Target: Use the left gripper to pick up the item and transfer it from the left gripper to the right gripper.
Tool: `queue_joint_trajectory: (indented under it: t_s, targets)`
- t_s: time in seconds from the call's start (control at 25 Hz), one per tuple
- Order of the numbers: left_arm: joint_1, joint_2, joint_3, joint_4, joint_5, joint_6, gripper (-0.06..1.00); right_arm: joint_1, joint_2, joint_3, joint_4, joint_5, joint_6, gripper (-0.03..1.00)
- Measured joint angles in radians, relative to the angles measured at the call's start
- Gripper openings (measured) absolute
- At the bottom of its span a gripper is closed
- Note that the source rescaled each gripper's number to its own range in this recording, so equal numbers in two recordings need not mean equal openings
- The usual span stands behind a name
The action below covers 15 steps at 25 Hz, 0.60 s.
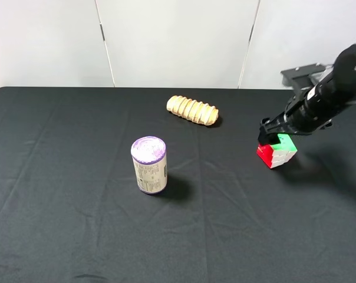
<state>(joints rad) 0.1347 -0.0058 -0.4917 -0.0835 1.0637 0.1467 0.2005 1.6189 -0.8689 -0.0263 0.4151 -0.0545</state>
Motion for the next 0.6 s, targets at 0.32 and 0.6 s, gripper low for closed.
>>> queue_joint_trajectory:
  t_s: [0.32,0.6]
  targets:
    - [0.000,0.000,0.000,0.000,0.000,0.000,0.94,0.000,-0.206,0.000,0.011,0.233,0.015,1.00]
    - [0.000,0.000,0.000,0.000,0.000,0.000,0.94,0.000,-0.386,0.000,0.053,0.492,0.018,1.00]
